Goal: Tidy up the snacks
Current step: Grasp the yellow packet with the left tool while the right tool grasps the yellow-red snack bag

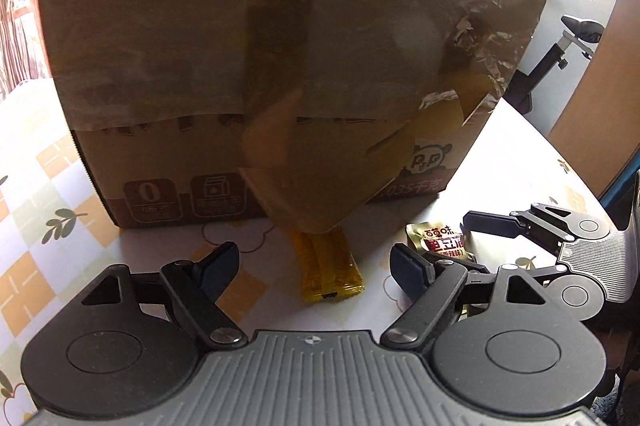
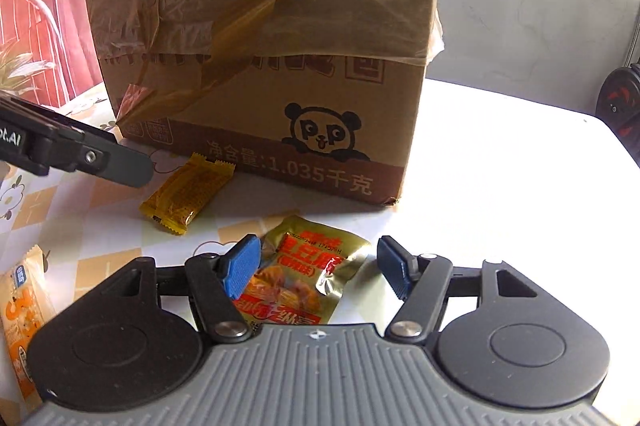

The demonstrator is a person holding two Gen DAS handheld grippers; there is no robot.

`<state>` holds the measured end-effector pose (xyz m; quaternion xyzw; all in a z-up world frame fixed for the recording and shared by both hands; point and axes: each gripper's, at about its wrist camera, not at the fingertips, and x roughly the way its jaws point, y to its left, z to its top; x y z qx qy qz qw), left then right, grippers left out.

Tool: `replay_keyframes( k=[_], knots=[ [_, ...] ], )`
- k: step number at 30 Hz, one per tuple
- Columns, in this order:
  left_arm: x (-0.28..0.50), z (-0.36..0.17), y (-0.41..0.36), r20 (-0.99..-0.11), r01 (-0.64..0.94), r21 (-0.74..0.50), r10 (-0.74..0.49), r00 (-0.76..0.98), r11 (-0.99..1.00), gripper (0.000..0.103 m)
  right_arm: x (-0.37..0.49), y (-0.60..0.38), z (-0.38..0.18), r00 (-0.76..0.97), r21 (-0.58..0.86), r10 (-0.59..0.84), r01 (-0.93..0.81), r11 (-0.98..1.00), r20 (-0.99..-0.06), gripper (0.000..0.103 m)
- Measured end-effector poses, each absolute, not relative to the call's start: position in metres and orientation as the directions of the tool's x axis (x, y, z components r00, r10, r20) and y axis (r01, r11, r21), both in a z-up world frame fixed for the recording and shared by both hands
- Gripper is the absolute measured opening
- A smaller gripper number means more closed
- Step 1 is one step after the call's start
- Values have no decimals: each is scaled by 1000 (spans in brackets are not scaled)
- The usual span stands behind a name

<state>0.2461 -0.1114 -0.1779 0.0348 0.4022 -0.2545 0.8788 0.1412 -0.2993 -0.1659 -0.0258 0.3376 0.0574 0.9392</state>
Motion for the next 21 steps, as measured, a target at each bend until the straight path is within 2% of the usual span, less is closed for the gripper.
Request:
replay_keyframes(
  k=[4,7,15,16,17,18,20,21],
  knots=[
    [255,-187,-130,-747,462,-127,-392,537,877,82,143,-293,-165,768,-31,86,-137,990,-634,70],
    [264,-195,-134,-771,446,-136,-377,513,885,73,145,-291,-168,770,-17,95,-136,991,-631,70],
    [269,-208,-147,-780,463,-63,-333,529,884,73,144,-295,-166,771,4,110,-138,990,-627,70],
    [268,-211,-151,-779,464,-45,-322,538,885,67,144,-295,-166,771,3,110,-139,990,-627,70],
    [267,-211,-151,-778,464,-29,-312,546,885,57,144,-297,-166,771,4,111,-139,990,-627,70],
    [266,-211,-150,-778,468,-13,-303,550,884,52,144,-297,-166,771,6,112,-140,990,-627,70],
    [265,-210,-145,-779,469,-28,-313,543,883,38,143,-298,-166,771,12,116,-138,990,-626,70],
    [266,-211,-142,-781,466,-45,-322,535,884,37,143,-298,-166,771,15,117,-138,990,-626,70]
  ],
)
